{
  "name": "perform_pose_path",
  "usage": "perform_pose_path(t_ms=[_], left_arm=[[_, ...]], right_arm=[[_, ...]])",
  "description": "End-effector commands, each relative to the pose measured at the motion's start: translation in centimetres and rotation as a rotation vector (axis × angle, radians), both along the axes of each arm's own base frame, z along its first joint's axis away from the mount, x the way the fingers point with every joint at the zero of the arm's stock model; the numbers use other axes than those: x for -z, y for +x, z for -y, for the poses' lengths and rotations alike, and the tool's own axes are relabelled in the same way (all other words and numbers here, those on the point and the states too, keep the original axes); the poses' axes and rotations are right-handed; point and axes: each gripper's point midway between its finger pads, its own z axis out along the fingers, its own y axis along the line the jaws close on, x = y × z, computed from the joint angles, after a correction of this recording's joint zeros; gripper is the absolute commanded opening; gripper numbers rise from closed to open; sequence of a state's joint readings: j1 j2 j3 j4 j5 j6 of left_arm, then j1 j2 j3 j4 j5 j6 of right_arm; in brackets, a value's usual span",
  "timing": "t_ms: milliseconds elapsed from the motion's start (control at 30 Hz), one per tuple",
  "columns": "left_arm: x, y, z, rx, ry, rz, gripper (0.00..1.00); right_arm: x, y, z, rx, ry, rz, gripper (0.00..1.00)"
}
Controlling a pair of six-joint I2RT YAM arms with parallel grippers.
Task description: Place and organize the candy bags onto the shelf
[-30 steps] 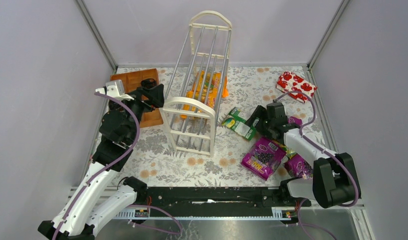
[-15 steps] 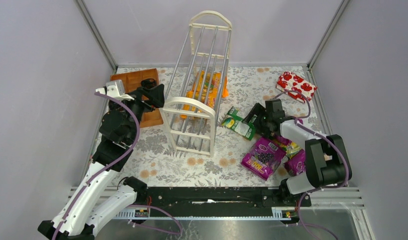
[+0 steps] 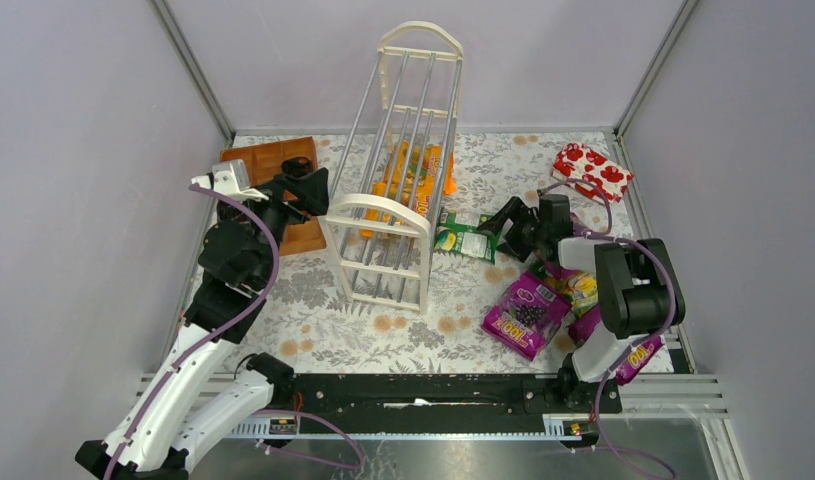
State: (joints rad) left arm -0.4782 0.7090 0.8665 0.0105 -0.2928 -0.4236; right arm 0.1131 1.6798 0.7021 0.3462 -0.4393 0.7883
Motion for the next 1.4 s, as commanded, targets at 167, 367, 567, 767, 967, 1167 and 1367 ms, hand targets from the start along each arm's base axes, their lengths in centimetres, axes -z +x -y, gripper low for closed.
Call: perform_pose_path(t_ms=[167,367,567,767,967,1167,1367], left_arm=[[0.2,0.3,0.8,0.025,0.022,-0.004,0.99],[0.3,0.4,1.0,0.037,0.021,-0.01,0.99],[0.5,0.6,0.9,0.028,0.026,-0.016,0.99],[0.8,0.8,1.2,0.039,0.025,-0.025,0.99],[1.0,0.9,1.1,0.034,0.026,-0.029,0.99],[1.0,0.9,1.1,0.036,0.023,-0.028,0.99],[0.9,0.8,1.2,0.041,0.02,-0.024,0.99]], right_arm=[[0.8,0.6,2.8,-0.016,-0.125,-0.016,0.92],[1.1,1.6,1.2,-0.103,-0.031,-0.017,0.91],[1.3,2.5,-2.8,-0.166,0.173,0.0,0.85],[1.4,3.4,-4.8,-0.146,0.24,0.036,0.59],[-1.9,4.0,-4.9,-0.143,0.274,0.142,0.23],[-6.1,2.4,-2.9,-0.116,0.253,0.153,0.22],[-10.0,1.4,-0.9,-0.099,0.204,0.191,0.22]])
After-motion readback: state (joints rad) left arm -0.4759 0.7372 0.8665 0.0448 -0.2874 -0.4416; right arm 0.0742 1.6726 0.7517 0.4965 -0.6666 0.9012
